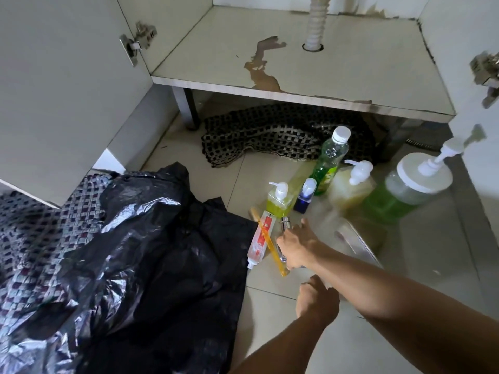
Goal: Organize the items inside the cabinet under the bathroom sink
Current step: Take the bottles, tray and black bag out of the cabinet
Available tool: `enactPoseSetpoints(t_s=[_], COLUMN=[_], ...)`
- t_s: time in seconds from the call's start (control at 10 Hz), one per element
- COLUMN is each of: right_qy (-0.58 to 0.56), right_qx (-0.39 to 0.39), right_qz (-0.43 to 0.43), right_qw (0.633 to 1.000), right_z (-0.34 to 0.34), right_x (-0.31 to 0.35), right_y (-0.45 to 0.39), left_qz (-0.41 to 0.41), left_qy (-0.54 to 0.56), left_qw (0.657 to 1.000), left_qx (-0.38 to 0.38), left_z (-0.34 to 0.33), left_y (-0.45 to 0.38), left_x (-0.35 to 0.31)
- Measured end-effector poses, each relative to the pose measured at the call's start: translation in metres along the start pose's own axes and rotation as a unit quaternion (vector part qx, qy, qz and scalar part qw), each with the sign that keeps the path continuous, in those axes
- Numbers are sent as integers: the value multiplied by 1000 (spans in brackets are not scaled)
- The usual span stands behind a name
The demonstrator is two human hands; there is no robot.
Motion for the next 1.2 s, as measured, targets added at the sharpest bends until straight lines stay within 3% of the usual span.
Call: enactPoseSetpoints(t_s=[0.2,0.5,0.7,0.8,0.9,1.0,1.2], right_qy=[-124,-362,-200,-166,-152,-146,-142], right_qx=[7,26,177,227,205,115,179], right_qz=[-48,-121,-53,-3,-3,-38,-16], right_qw=[991,924,962,960,967,982,973], right_z=[-2,64,74,42,11,-24,-29], right_x=[-1,-31,-52,-42,-26,-15,-16], right_y=[1,50,92,92,90,83,79], left_qz=[-30,-94,-91,-85,-83,-77,-57], left_qy=[-78,-137,-147,-134,-126,-115,-86], left_qw=[996,985,984,987,988,989,991], left_qx=[37,43,43,38,43,56,84], left_z=[15,44,59,63,65,65,65], left_y=[15,3,-7,-8,-6,-6,-7], left_x=[10,22,24,24,26,28,31])
Point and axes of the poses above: each hand's wrist, its own y-axis away from the middle knuckle, its own z-axis out of the back of the hand, x = y × z, the point moved 2 cm from there along -y, towards the middle knuckle, and after that the axes turned 8 degrees about -x, right-handed, at the moved point
